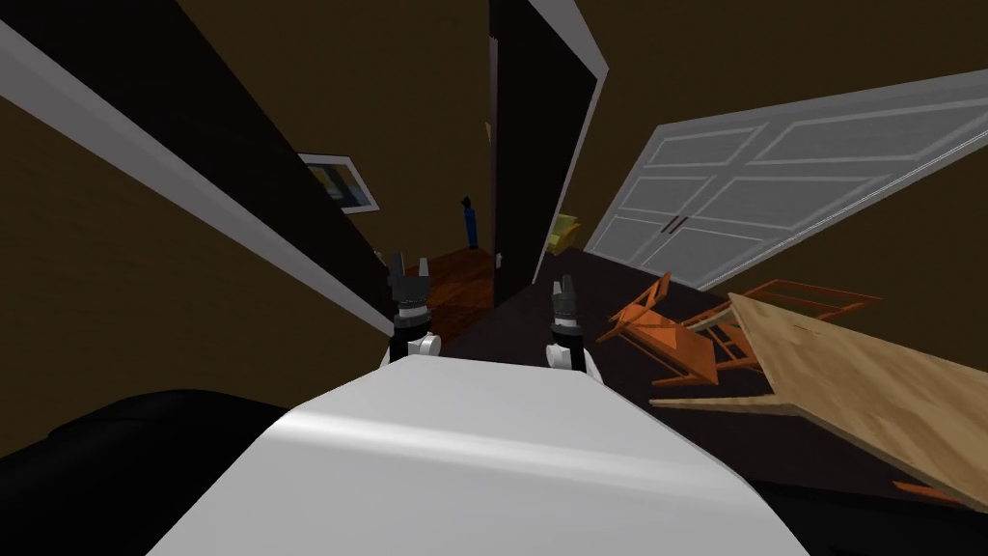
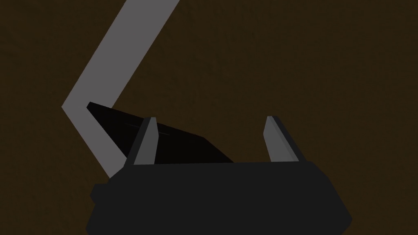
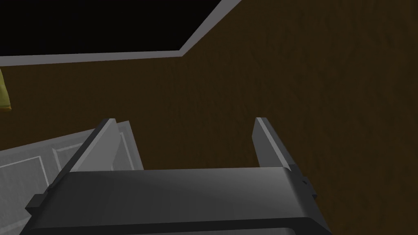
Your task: Push the door open
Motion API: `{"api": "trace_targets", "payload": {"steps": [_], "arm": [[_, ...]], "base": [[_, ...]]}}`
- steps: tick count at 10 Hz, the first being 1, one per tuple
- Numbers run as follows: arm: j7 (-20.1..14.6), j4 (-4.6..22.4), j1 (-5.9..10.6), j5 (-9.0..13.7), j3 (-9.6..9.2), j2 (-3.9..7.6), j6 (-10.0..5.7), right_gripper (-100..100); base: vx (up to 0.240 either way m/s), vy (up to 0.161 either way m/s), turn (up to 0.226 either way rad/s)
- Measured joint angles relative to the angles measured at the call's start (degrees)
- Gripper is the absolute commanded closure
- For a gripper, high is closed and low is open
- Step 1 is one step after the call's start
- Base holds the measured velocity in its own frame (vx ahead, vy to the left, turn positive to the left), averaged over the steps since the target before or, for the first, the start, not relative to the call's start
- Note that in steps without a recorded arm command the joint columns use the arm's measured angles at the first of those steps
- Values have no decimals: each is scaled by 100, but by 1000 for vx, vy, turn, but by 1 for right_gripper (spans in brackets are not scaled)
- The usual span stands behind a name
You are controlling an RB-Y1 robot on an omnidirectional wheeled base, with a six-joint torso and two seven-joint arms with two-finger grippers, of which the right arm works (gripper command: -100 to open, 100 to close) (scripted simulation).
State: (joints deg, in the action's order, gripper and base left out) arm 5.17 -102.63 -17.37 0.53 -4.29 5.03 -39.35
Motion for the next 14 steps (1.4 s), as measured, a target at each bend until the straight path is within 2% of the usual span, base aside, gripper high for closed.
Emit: {"api": "trace_targets", "payload": {"steps": [2,4,5,8,10,14], "arm": [[-67,327,183,19,27,41,-2,-100],[-134,636,265,27,19,71,-70,-100],[-143,787,315,15,-7,49,-91,-100],[-234,1358,567,32,8,90,-179,-100],[-274,1666,714,30,-5,81,-179,-100],[-392,2337,965,41,-15,110,-282,-100]], "base": [[68,-60,154],[83,-66,166],[78,-76,184],[81,-79,164],[66,-73,174],[72,-80,172]]}}
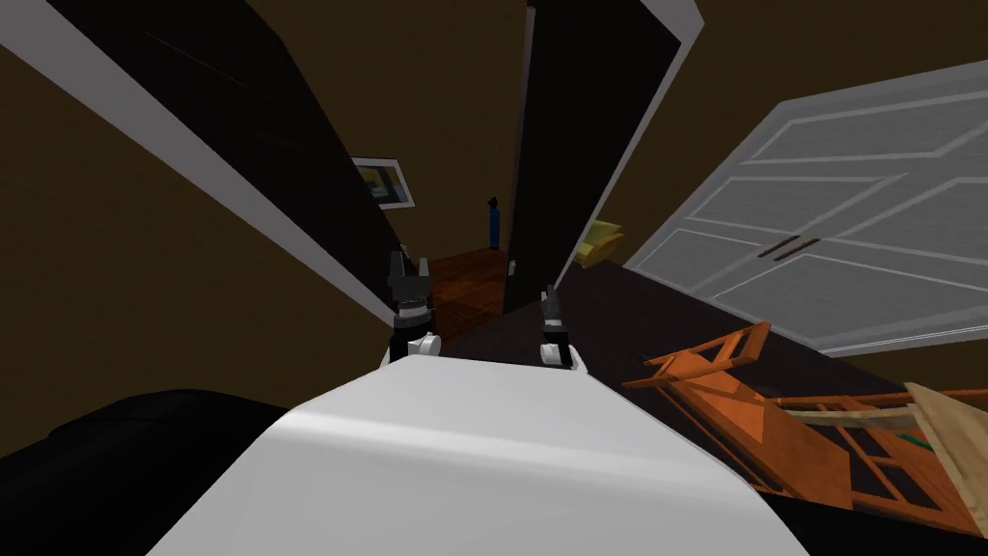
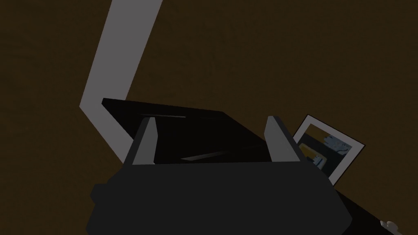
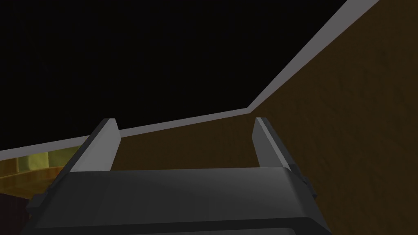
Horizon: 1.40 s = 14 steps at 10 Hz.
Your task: Push the door open
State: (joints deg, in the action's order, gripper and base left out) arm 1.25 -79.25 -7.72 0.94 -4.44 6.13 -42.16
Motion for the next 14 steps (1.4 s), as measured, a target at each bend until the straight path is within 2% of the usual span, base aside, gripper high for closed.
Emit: {"api": "trace_targets", "payload": {"steps": [3,6,14], "arm": [[-90,558,231,12,2,24,-85,-100],[-162,981,423,15,-8,20,-90,-100],[-315,2046,853,31,-14,26,-254,-100]], "base": [[56,-86,149],[62,-75,137],[40,-67,128]]}}
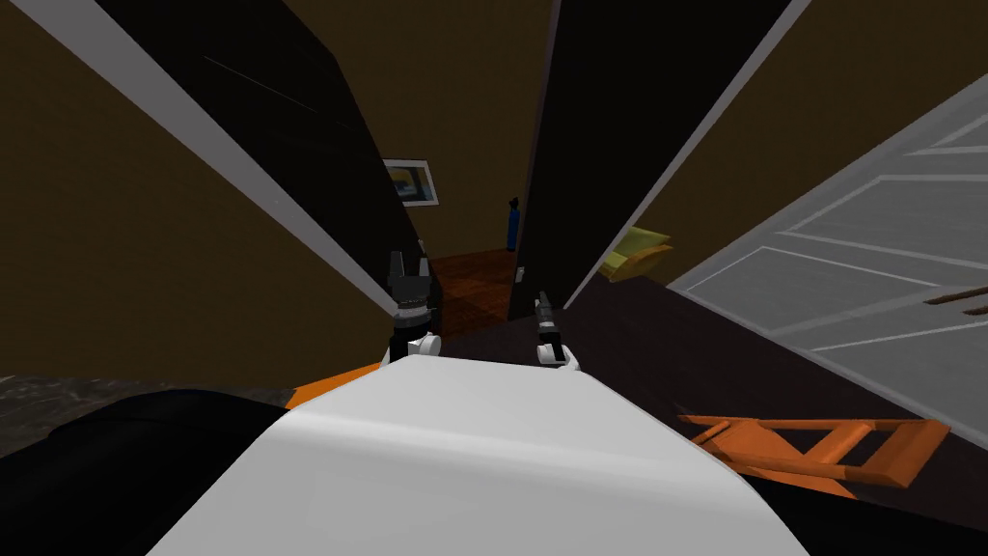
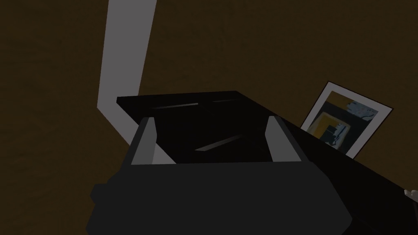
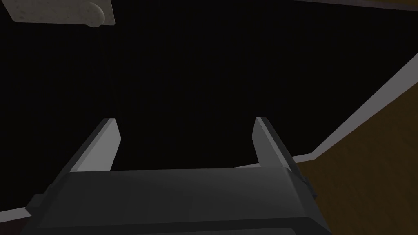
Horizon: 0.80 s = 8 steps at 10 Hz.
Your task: Push the door open
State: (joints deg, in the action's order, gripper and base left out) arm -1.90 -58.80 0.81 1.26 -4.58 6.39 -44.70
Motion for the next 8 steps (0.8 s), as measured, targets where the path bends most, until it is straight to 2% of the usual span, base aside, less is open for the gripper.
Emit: {"api": "trace_targets", "payload": {"steps": [8], "arm": [[-210,1254,524,21,-10,11,-142,-100]], "base": [[50,-102,150]]}}
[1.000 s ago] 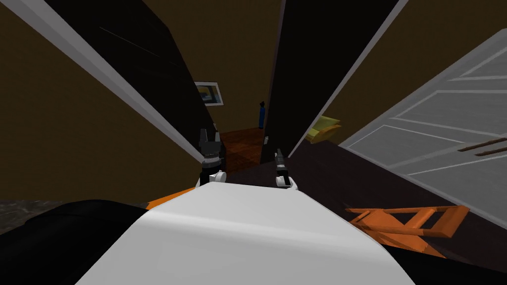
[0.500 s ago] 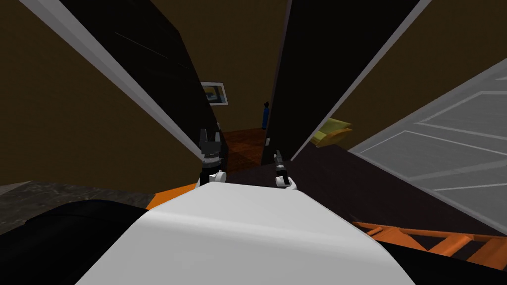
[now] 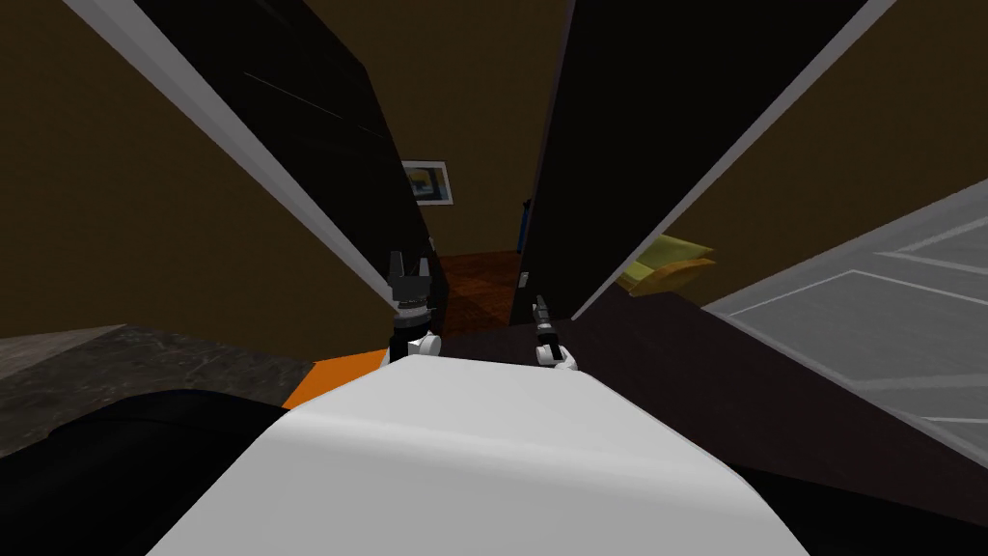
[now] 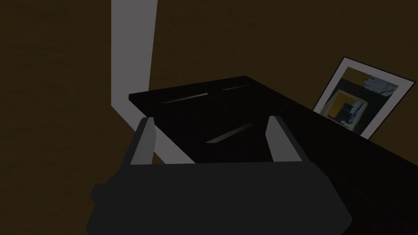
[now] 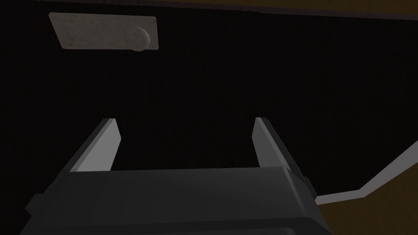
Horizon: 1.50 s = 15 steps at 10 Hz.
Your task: Push the door open
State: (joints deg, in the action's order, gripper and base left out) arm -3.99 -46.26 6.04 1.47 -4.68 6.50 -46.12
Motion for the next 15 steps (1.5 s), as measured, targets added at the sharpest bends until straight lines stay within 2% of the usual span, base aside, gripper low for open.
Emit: {"api": "trace_targets", "payload": {"steps": [6,12,15], "arm": [[-120,812,344,14,-2,-8,-103,-100],[-237,1444,609,25,-7,3,-175,-100],[-227,1479,611,35,9,-3,-201,-100]], "base": [[35,-92,134],[22,-60,73],[161,8,25]]}}
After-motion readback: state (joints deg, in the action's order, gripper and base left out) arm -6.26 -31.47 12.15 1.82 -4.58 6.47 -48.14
